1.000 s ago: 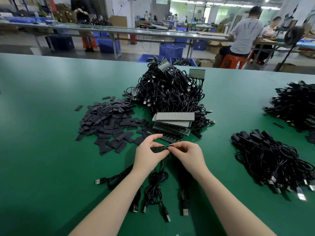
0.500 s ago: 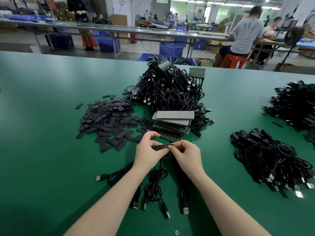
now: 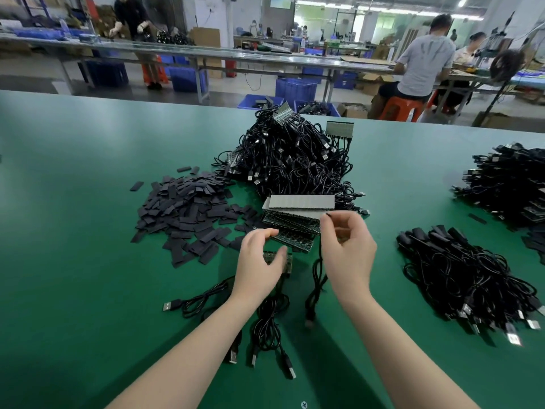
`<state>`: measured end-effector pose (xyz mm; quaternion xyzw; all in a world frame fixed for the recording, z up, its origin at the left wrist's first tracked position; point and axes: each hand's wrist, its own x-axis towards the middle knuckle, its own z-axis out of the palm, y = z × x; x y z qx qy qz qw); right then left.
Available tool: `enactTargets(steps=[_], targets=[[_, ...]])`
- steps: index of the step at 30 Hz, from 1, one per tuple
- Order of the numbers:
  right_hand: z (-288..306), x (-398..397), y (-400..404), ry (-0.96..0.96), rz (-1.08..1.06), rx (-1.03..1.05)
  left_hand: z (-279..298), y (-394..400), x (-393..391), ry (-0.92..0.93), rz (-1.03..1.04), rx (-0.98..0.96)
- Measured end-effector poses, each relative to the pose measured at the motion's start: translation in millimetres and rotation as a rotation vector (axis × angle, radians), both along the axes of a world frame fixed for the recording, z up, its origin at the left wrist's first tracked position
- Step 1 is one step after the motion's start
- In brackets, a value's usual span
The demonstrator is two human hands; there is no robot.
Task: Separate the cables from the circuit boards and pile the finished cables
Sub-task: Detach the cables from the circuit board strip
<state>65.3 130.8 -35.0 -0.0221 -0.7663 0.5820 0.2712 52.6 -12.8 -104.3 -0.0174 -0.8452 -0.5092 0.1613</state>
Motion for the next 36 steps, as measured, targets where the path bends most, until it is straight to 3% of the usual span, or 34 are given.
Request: enactTargets(steps=[2, 4, 7, 10, 12, 15, 18, 22, 25, 30, 36], targets=[[25.6, 5.1, -5.7, 0.082, 0.101, 0.003, 7.8, 0.2, -0.3, 0.073, 0.061, 0.099], [45.0, 8.2, -14.7, 0.118, 0.197, -0.035, 20.8, -3.9, -3.5, 0.051, 0.157, 0.327], [59.4, 5.0, -23.9, 0.131, 0.261, -0.272, 40.4, -24.6, -13.3, -0.013, 0.26, 0.639], [47.6, -4.7, -22.1, 0.005, 0.256, -0.497, 54.2, -59.9, -24.0, 0.013, 0.386, 0.701], [20.8, -6.0, -18.6, -0.179, 0.28, -0.474, 53.1, -83.4, -29.0, 0.032, 0.446, 0.566], [-34.1, -3.3, -5.8, -0.359, 0.262, -0.026, 37.3, -106.0, -34.1, -0.05, 0.429, 0.195], [-66.5, -1.3, 7.5, -0.354, 0.268, 0.3, 19.5, -113.0, -39.7, -0.084, 0.345, -0.261], [-79.3, -2.9, 7.9, -0.283, 0.283, 0.477, 13.1, -110.8, -56.8, -0.017, 0.233, -0.757], [-81.0, -4.3, 6.2, -0.256, 0.281, 0.518, 14.5, -104.8, -76.4, -0.037, 0.171, -0.923], [-81.7, -6.5, 7.2, -0.252, 0.284, 0.546, 15.1, -95.5, -95.8, -0.25, 0.029, -1.244], [-85.0, -6.3, 6.0, -0.251, 0.271, 0.583, 18.3, -92.9, -96.4, -0.106, 0.113, -1.379]])
